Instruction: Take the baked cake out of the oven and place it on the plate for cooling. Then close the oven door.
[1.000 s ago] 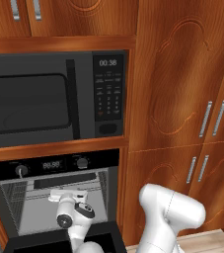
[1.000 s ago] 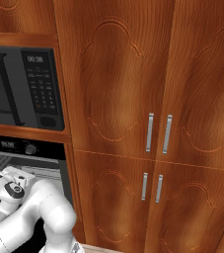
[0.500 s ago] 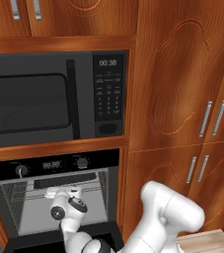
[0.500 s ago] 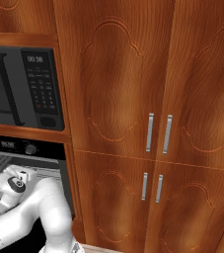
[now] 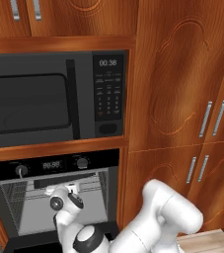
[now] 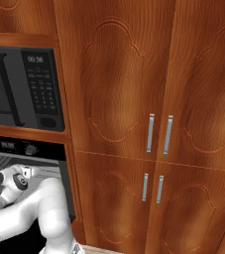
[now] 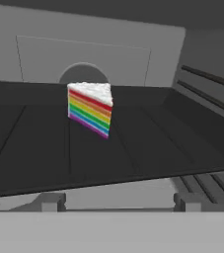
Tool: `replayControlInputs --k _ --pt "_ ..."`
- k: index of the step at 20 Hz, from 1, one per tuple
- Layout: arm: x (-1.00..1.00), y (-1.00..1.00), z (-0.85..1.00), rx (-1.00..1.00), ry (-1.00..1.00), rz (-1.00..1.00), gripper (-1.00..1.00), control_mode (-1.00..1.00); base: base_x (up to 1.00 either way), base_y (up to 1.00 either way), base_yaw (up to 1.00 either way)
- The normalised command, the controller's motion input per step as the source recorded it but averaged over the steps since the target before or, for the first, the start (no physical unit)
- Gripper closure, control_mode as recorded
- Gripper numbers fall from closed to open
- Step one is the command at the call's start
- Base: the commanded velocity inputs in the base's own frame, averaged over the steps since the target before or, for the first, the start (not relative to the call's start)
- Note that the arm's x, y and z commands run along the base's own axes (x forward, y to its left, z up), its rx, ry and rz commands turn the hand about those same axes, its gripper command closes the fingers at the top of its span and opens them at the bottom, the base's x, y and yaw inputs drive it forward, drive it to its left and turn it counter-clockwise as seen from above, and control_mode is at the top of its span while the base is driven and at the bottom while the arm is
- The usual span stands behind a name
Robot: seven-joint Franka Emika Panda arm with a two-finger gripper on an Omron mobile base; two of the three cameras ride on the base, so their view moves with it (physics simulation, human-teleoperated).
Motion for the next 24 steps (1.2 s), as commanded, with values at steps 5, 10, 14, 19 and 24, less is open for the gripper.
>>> replayControlInputs --k 5,10,14,19,24 --pt "0.0 0.1 -0.62 -0.07 0.0 0.07 -1.0 -1.0 0.0 0.0 0.0" --pt "-0.38 0.04 -0.72 -0.07 0.0 0.06 -1.0 -1.0 0.0 0.0 0.0" --pt "-0.35 0.01 -0.7 -0.05 0.0 0.02 -1.0 -1.0 0.0 0.0 0.0" --pt "-0.09 0.08 -0.62 -0.03 0.03 0.0 -1.0 -1.0 0.0 0.0 0.0" --pt "-0.45 0.11 -0.79 -0.1 0.0 0.0 -1.0 -1.0 0.0 0.0 0.0"
